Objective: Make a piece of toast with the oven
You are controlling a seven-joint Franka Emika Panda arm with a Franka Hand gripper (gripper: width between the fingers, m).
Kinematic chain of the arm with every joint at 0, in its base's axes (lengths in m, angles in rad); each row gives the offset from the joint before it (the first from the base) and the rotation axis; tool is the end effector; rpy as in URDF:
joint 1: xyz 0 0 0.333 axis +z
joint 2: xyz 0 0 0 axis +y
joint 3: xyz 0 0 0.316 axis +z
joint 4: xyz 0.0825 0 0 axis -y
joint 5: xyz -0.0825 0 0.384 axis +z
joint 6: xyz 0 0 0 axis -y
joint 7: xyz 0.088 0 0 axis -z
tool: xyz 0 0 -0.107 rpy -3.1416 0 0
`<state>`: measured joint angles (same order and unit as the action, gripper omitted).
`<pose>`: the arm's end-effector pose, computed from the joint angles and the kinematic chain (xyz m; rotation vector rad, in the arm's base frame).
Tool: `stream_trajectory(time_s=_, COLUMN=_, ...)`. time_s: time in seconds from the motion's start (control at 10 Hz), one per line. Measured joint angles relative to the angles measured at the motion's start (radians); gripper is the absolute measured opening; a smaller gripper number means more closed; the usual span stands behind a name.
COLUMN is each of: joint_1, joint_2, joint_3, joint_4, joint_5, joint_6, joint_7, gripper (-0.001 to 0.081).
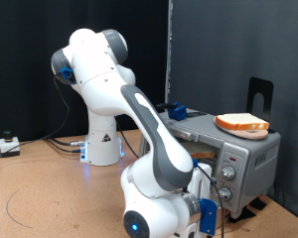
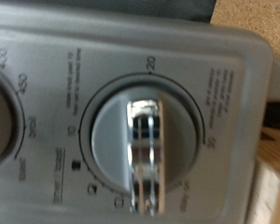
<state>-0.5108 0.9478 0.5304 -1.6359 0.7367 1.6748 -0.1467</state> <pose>0.6074 0.0518 0.1363 -1.8175 0.2592 0.7691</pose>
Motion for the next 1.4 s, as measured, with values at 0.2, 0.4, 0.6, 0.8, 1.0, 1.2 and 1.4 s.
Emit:
stream_trajectory(time_s=0.2, joint_1=0.015, joint_2=0.000, joint_3=0.004, joint_4=-0.004, joint_5=0.010, joint_6=0.024, joint_7=0.000, gripper=0.0807)
stream_trajectory(time_s=0.4, joint_1=0.027, joint_2=0.001, joint_3=0.006, joint_4=-0.005, joint_5=0.022, joint_6=0.032, joint_7=0.000, gripper=0.0807)
stream_trajectory(time_s=0.6, joint_1=0.034, joint_2=0.001, joint_3=0.008, joint_4=-0.005, joint_5=0.032, joint_6=0.032, joint_7=0.000, gripper=0.0807)
stream_trajectory(time_s=0.8, joint_1=0.037, joint_2=0.001, joint_3=0.008, joint_4=-0.006, joint_5=0.035, joint_6=0.032, joint_7=0.000, gripper=0.0760)
stream_trajectory(time_s=1.0, joint_1=0.037, joint_2=0.001, joint_3=0.008, joint_4=-0.009, joint_5=0.039, joint_6=0.032, joint_7=0.000, gripper=0.0396)
stream_trajectory(time_s=1.2, joint_1=0.037, joint_2=0.001, joint_3=0.008, joint_4=-0.011, joint_5=0.039, joint_6=0.032, joint_7=0.001, gripper=0.0259)
stream_trajectory(time_s=1.4, joint_1=0.037, joint_2=0.000, joint_3=0.008, joint_4=-0.011, joint_5=0.043, joint_6=0.026, joint_7=0.001, gripper=0.0094)
